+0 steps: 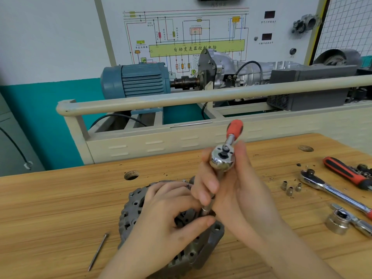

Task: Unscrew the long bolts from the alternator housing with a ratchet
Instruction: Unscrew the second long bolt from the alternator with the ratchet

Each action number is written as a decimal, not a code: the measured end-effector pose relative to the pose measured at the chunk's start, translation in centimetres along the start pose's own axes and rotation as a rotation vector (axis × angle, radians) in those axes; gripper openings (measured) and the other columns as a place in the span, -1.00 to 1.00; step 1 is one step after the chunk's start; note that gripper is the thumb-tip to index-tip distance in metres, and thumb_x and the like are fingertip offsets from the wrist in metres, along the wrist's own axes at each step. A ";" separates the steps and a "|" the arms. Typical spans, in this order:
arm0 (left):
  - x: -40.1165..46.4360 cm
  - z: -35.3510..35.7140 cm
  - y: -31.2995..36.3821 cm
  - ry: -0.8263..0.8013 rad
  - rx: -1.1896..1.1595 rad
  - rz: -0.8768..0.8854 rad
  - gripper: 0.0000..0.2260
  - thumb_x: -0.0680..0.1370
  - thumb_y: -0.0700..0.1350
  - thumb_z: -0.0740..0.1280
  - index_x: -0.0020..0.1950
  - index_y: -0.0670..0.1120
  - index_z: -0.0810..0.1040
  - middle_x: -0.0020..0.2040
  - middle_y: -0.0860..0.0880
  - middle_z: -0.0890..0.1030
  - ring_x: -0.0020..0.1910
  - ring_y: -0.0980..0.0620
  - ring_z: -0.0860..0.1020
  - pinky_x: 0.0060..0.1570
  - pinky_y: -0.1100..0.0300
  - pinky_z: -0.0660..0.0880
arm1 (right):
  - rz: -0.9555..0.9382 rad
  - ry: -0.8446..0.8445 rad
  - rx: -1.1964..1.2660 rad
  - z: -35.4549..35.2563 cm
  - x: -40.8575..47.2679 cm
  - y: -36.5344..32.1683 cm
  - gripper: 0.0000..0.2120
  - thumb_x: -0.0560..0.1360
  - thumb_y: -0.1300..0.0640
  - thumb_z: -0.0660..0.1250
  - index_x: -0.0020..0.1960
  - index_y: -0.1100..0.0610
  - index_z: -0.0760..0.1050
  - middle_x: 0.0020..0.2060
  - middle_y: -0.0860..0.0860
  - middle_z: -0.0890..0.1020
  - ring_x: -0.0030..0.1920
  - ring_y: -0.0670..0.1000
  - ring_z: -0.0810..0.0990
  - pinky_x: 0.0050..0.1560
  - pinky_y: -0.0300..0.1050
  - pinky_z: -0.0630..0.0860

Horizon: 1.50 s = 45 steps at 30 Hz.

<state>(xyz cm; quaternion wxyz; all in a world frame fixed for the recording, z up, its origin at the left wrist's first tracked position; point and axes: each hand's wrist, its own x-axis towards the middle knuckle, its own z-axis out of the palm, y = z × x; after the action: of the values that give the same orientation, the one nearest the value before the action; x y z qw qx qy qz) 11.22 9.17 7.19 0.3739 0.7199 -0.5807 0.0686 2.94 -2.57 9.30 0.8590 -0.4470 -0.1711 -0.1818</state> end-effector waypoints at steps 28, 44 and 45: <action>-0.1 0.1 -0.1 0.019 0.025 -0.027 -0.57 0.31 0.33 0.18 -0.26 0.02 0.60 -0.14 0.13 0.61 0.11 0.31 0.40 0.18 0.46 0.05 | -0.041 -0.031 0.015 -0.2 0.1 0.2 -0.64 0.34 -0.17 0.40 -0.11 0.12 0.59 -0.26 0.01 0.61 -0.37 -0.07 0.55 -0.24 -0.24 0.50; 0.0 0.0 0.2 0.010 0.034 -0.046 -0.53 0.30 0.37 0.15 -0.16 0.05 0.61 -0.09 0.10 0.61 0.12 0.28 0.40 0.20 0.43 0.05 | -0.030 -0.024 0.035 0.0 0.0 0.1 -0.63 0.37 -0.16 0.36 -0.08 0.15 0.59 -0.28 0.04 0.62 -0.37 -0.05 0.55 -0.25 -0.23 0.50; 0.0 0.0 0.3 0.013 0.022 -0.045 -0.56 0.30 0.36 0.16 -0.16 0.06 0.61 -0.10 0.11 0.61 0.12 0.29 0.40 0.20 0.43 0.06 | -0.036 -0.025 0.025 0.1 0.0 0.1 -0.63 0.36 -0.16 0.38 -0.09 0.14 0.59 -0.28 0.03 0.62 -0.37 -0.05 0.55 -0.25 -0.24 0.50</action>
<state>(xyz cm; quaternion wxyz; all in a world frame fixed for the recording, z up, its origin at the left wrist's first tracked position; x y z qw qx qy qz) 11.01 9.15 7.34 0.3713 0.7364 -0.5610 0.0714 2.97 -2.47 9.28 0.8589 -0.4354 -0.1919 -0.1895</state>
